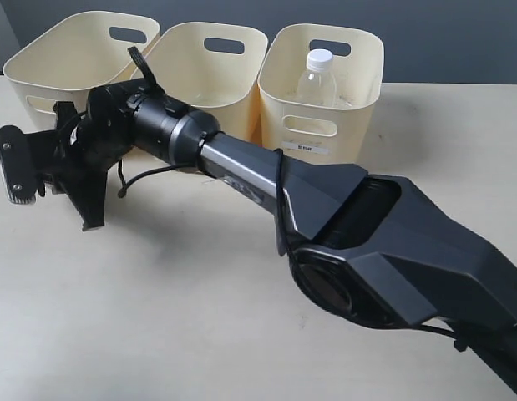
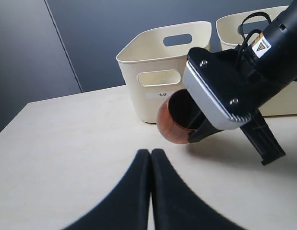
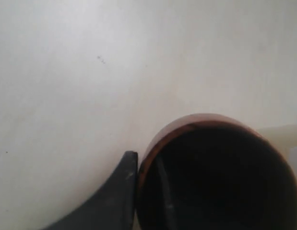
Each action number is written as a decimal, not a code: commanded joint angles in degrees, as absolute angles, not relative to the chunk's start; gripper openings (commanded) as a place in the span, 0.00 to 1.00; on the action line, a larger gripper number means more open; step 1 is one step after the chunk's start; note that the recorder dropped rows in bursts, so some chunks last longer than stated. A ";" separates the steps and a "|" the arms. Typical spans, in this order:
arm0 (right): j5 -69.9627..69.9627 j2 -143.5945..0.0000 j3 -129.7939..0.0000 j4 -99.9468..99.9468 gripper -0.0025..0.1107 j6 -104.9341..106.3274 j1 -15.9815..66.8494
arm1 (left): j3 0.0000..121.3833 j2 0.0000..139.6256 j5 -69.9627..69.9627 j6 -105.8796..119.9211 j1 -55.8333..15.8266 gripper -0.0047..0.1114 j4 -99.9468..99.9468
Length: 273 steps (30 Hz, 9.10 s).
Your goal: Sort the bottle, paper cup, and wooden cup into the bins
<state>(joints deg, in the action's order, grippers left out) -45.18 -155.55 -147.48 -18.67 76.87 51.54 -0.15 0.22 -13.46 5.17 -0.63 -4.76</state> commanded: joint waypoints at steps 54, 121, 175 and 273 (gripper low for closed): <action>-28.20 -153.22 -147.68 -42.52 0.06 73.45 40.45 | 0.00 0.00 -13.29 5.08 -0.83 0.04 -4.56; -68.25 -124.45 -147.68 -53.13 0.02 48.85 45.39 | 0.00 0.00 -13.29 5.08 -0.83 0.04 -4.56; -2.97 -44.66 -24.02 -27.82 0.02 32.87 15.29 | 0.00 0.00 -13.29 5.08 -0.83 0.04 -4.56; -7.13 0.00 0.00 2.90 0.02 -5.09 3.39 | 0.00 0.00 -13.29 5.08 -0.83 0.04 -4.56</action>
